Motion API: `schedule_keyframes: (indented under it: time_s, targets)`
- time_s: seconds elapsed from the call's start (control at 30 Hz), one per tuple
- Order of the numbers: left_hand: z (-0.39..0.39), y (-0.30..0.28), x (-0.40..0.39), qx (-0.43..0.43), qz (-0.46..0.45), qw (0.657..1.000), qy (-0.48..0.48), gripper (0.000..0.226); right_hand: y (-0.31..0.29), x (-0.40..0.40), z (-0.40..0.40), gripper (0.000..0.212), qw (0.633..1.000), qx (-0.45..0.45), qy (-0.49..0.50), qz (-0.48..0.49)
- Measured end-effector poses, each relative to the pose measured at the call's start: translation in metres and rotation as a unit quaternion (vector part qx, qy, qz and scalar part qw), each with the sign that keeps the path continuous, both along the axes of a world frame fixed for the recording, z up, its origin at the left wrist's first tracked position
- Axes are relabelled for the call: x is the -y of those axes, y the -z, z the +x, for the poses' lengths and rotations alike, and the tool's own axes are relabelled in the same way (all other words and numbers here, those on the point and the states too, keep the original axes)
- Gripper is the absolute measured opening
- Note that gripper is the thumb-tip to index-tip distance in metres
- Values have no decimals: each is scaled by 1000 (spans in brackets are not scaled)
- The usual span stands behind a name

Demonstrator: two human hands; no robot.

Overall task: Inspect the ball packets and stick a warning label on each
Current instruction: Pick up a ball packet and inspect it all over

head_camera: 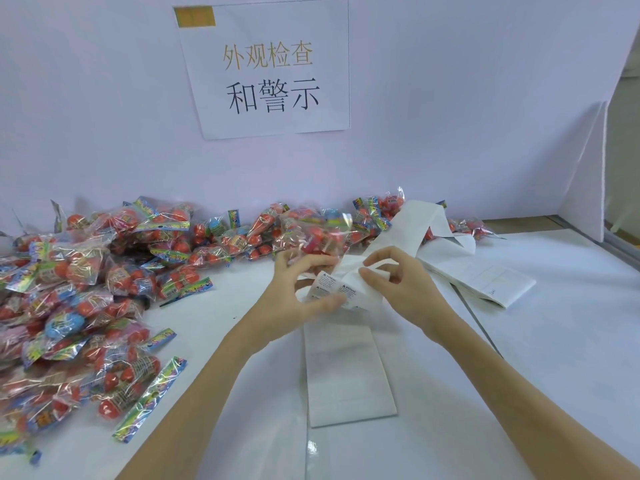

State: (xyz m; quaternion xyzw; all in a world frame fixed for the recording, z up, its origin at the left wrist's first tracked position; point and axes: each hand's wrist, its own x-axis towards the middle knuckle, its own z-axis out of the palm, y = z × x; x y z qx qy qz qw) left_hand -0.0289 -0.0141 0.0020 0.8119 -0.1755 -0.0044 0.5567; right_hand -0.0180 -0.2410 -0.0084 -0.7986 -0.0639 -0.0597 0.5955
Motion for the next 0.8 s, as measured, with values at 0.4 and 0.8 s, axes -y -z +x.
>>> schedule_keyframes:
  time_s: [0.4,0.8]
  targets:
    - [11,12,4,68,6,989,-131,11,1,-9,-7,16,930,316,-10,-189]
    - [10,10,6,48,12,993,-112,26,5,-8,-6,26,875,401,1,-272]
